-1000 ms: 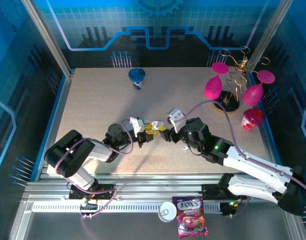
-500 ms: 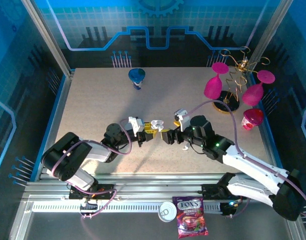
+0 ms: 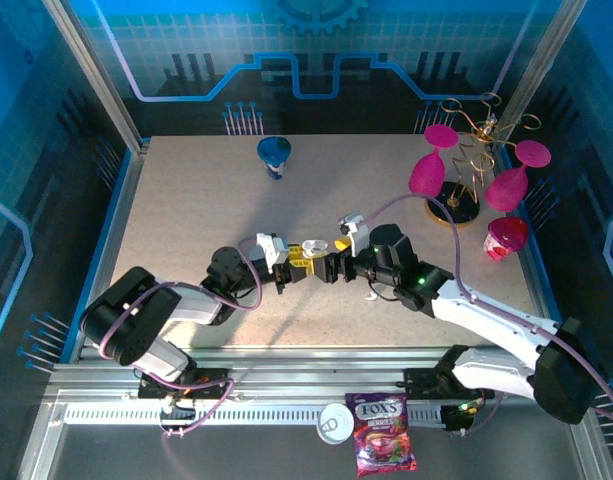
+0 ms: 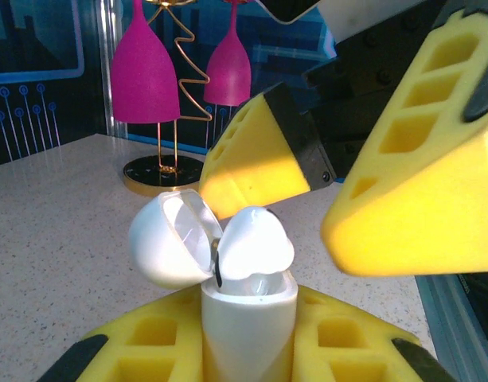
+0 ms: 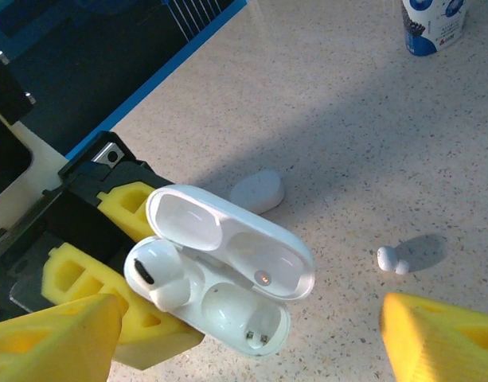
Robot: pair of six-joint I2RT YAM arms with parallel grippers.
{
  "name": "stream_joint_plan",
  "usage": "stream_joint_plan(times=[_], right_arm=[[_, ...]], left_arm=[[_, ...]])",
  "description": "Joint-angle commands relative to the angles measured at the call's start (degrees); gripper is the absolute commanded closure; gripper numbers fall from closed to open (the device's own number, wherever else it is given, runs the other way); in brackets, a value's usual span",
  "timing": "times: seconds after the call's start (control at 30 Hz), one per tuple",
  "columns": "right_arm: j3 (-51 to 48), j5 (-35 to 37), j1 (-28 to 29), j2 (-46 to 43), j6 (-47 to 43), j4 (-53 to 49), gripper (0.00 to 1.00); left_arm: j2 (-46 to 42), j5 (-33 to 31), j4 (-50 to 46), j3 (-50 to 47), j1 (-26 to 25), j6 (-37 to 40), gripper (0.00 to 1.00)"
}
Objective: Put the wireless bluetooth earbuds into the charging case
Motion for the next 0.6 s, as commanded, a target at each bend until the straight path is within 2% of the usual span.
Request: stream_joint_plan(times=[0.0, 0.4, 0.57], right_arm=[[2.0, 1.8, 0.3, 0.1, 1.1, 0.4, 0.16], [0.7, 5.3, -1.8, -3.6, 0.2, -3.5, 0.17], [-0.2, 3.2, -2.2, -5.5, 0.3, -2.1, 0.17]], left_arm=[[-1.9, 1.5, 0.6, 0.1, 0.0, -0.3, 1.0], [-4.5, 1.5, -2.3, 0.8, 0.0, 0.5, 1.0], [-4.1, 1.2, -2.3, 0.7, 0.0, 1.1, 1.0]])
